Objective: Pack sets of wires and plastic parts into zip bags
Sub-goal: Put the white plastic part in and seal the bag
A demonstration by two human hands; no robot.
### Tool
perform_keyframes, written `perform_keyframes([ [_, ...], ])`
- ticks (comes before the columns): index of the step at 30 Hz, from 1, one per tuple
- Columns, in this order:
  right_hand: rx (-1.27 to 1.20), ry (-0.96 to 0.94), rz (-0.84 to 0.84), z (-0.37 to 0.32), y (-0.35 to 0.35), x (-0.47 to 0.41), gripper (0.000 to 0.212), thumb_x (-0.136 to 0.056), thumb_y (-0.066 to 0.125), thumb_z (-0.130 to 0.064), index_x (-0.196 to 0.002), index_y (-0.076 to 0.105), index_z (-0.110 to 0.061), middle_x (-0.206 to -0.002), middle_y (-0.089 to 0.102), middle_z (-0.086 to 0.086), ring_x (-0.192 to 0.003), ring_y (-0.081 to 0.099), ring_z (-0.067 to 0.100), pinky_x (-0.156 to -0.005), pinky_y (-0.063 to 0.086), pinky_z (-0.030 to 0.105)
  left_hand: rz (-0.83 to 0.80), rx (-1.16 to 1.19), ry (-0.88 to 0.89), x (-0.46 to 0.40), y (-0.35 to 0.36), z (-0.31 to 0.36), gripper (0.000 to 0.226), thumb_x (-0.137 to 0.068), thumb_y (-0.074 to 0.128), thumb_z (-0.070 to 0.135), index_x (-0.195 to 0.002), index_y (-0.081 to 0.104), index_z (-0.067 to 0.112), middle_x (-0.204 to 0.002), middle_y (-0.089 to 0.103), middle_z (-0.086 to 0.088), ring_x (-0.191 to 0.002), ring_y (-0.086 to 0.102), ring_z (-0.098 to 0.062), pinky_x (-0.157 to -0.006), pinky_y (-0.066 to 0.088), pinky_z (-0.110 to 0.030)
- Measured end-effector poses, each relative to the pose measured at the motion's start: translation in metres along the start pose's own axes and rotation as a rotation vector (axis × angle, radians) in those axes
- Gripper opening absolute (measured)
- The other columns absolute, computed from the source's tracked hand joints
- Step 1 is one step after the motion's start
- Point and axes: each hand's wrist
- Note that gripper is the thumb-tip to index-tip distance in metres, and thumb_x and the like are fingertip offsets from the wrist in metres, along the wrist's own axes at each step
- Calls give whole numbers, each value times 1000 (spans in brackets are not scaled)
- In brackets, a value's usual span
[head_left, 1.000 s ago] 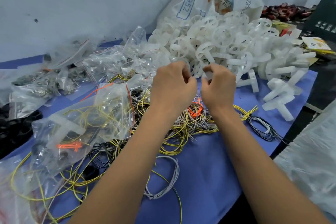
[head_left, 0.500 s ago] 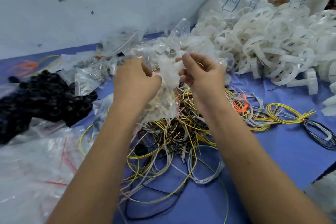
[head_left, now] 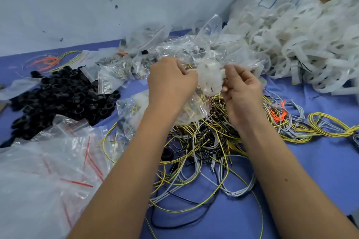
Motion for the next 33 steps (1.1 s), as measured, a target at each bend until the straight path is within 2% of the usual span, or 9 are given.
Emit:
perform_keyframes([
  [4, 198, -26, -191, 9, 3, 6, 6, -91, 73, -5, -91, 68, -7, -76, 68, 4, -67, 67, 18, -62, 55, 23, 45, 78, -3, -5, -9, 1, 18, -86, 63, 22, -70, 64, 15, -66, 66, 0, -67, 68, -20, -58, 49, -27],
  [11, 621, -149, -285, 11, 1, 7, 10, -83, 83, -4, -89, 75, -4, -76, 76, 9, -65, 71, 17, -61, 57, 25, 132, 84, 33, -11, -23, -5, 10, -84, 63, 20, -76, 66, 14, -68, 63, 4, -70, 63, -15, -65, 50, -28],
  [15, 590, -102, -482, 12, 10, 17, 17, -83, 80, 3, -96, 72, -4, -84, 77, 15, -73, 72, 19, -69, 60, 39, 62, 78, 93, -6, -18, 4, 10, -81, 67, 22, -72, 65, 16, -67, 63, 5, -67, 61, -11, -60, 45, -24],
  [21, 716, -113, -586, 6, 13, 23, 34, -70, 64, 10, -63, 65, -23, -57, 66, -11, -53, 58, -3, -50, 43, 12, -8, -5, 250, 13, 0, 21, 9, -77, 68, 22, -75, 67, 13, -79, 68, -2, -85, 63, -23, -77, 49, -33],
  [25, 844, -114, -768, 9, 17, 29, 7, -85, 65, -13, -87, 65, -20, -79, 68, -6, -78, 58, 3, -67, 50, 23, -3, 17, 226, 10, 2, 17, 11, -80, 69, 23, -78, 66, 13, -83, 67, -1, -88, 61, -22, -77, 47, -33],
  [27, 929, -112, -846, 14, 18, 30, 7, -92, 63, -9, -95, 66, -3, -81, 65, 10, -78, 59, 17, -73, 50, 37, -15, 37, 205, 9, 2, 15, 11, -81, 69, 23, -76, 64, 15, -81, 64, 3, -89, 59, -20, -73, 42, -30],
  [29, 961, -124, -872, 17, 22, 34, 13, -94, 58, 4, -96, 66, -6, -77, 59, 0, -78, 59, 4, -77, 48, 30, -32, 53, 206, 10, 2, 13, 10, -80, 70, 23, -76, 65, 15, -80, 64, 4, -88, 59, -19, -71, 41, -27],
  [31, 956, -211, -884, 20, 28, 37, 26, -89, 57, 0, -92, 61, -25, -82, 58, -12, -84, 59, -13, -78, 46, 8, -51, 75, 215, 10, 3, 11, 10, -79, 71, 22, -76, 66, 14, -77, 65, 4, -82, 61, -18, -72, 46, -29],
  [33, 1035, -193, -818, 25, 29, 35, 13, -90, 58, -2, -92, 68, -11, -84, 68, 7, -84, 58, -5, -79, 54, 21, -70, 122, 215, 9, 1, 9, 15, -80, 74, 23, -72, 64, 16, -70, 62, 7, -72, 60, -13, -69, 50, -29],
])
Point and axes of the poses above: each hand's wrist, its own x-axis away from the middle knuckle, its own y-axis out of the palm, z = x × y
